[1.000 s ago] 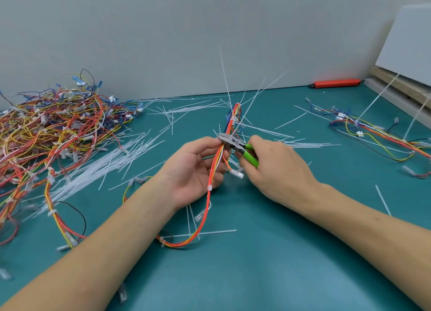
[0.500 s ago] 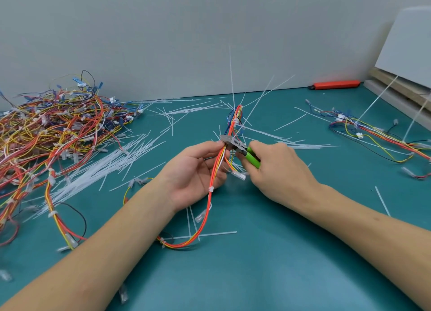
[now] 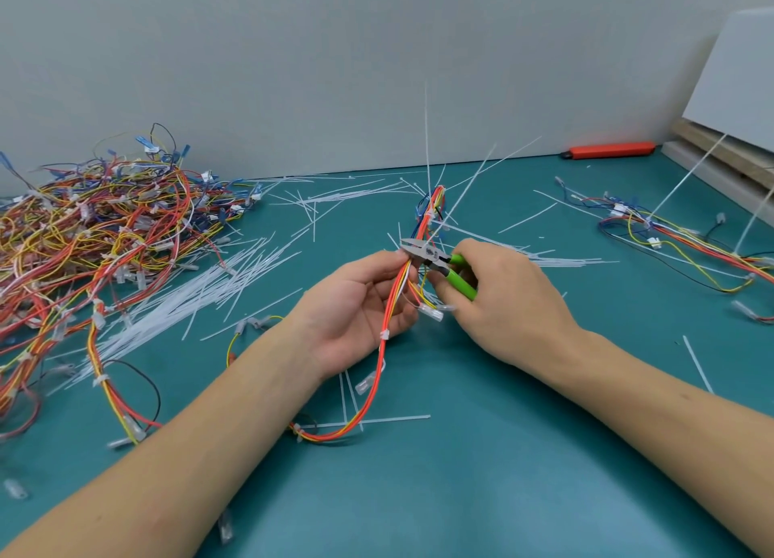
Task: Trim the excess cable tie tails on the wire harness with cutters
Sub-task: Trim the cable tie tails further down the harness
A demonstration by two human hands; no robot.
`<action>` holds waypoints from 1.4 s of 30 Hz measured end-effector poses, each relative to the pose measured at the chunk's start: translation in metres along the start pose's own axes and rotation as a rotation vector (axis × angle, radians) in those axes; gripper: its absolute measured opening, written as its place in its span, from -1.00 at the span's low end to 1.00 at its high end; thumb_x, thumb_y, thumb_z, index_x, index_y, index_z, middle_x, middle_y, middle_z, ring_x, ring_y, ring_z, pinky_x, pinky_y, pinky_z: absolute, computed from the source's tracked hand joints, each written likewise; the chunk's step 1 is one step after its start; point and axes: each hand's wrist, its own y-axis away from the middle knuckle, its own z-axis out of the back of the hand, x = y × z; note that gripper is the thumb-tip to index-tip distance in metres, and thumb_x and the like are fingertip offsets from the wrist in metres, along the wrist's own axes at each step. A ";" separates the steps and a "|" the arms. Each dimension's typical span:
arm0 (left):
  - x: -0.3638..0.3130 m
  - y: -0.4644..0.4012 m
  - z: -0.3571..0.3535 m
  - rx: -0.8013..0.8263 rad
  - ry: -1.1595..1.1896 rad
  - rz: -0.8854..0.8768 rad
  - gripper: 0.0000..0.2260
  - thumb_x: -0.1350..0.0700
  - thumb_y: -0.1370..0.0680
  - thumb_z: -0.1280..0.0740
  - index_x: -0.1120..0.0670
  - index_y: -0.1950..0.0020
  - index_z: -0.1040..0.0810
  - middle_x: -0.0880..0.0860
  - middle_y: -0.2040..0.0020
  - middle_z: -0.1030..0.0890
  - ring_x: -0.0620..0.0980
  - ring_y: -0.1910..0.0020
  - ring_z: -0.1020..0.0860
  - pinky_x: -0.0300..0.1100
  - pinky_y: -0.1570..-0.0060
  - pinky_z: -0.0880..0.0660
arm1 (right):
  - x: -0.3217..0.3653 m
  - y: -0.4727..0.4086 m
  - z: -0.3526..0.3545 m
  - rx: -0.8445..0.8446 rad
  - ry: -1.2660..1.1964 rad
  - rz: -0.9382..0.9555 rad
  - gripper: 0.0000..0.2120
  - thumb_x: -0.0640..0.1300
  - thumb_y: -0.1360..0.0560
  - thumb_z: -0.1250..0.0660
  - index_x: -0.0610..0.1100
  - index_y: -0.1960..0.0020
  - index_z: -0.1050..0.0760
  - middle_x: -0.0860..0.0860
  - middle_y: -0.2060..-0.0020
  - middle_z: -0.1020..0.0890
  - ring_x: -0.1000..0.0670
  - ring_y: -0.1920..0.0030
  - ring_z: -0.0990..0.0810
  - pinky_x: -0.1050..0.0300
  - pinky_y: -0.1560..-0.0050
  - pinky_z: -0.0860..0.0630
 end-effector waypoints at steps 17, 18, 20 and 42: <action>0.001 0.001 -0.002 0.028 0.016 0.030 -0.88 0.14 -0.48 -0.39 0.16 0.04 -0.58 0.05 0.23 -0.61 -0.06 0.37 -0.55 -0.21 0.28 -0.57 | -0.001 0.001 0.001 0.047 0.016 -0.083 -0.51 0.27 -0.59 -0.29 -0.01 0.34 -0.25 0.05 0.49 -0.41 0.01 0.40 -0.40 0.10 0.43 -0.20; 0.001 0.002 -0.002 0.030 0.022 0.030 -0.88 0.15 -0.47 -0.39 0.16 0.03 -0.58 0.05 0.23 -0.61 -0.06 0.35 -0.57 -0.20 0.27 -0.59 | -0.002 0.001 0.002 0.056 0.020 -0.091 -0.50 0.27 -0.59 -0.29 -0.02 0.35 -0.26 0.04 0.50 -0.41 0.02 0.41 -0.40 0.11 0.43 -0.19; 0.002 0.002 -0.003 0.029 0.031 0.029 -0.89 0.17 -0.46 -0.39 0.17 0.06 -0.62 0.07 0.22 -0.61 -0.05 0.32 -0.59 -0.18 0.24 -0.62 | -0.002 0.001 0.003 0.069 0.025 -0.100 -0.50 0.25 -0.59 -0.31 -0.03 0.35 -0.27 0.04 0.50 -0.41 0.03 0.41 -0.40 0.12 0.44 -0.18; -0.007 0.009 -0.005 0.113 -0.184 -0.094 -0.88 0.06 -0.56 -0.39 0.10 0.01 -0.64 0.01 0.26 -0.63 -0.09 0.35 -0.57 -0.26 0.35 -0.47 | -0.005 -0.012 0.027 0.416 -0.484 -0.180 -0.52 0.07 -0.62 -0.38 -0.14 0.33 -0.28 0.00 0.47 -0.34 -0.02 0.41 -0.22 0.08 0.35 -0.17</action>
